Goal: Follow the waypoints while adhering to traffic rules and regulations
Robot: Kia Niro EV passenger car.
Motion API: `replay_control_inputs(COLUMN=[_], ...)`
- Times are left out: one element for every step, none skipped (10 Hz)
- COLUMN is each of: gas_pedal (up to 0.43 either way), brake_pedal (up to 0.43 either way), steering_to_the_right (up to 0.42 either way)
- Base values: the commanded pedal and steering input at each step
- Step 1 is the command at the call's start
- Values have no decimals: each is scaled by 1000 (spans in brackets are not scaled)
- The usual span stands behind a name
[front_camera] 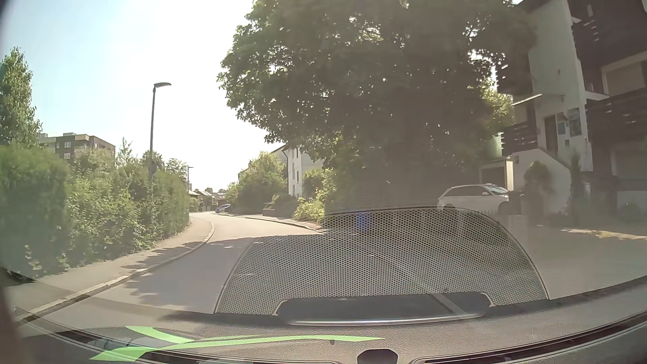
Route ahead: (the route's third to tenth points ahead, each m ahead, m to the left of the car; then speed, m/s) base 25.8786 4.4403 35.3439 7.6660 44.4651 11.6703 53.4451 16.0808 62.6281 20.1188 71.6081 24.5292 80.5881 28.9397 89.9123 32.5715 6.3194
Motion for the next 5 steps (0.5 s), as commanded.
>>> replay_control_inputs(gas_pedal=[0,0,0,0,0], brake_pedal=[0,0,0,0,0], steering_to_the_right=[-53,-55,-58,-60,-60])
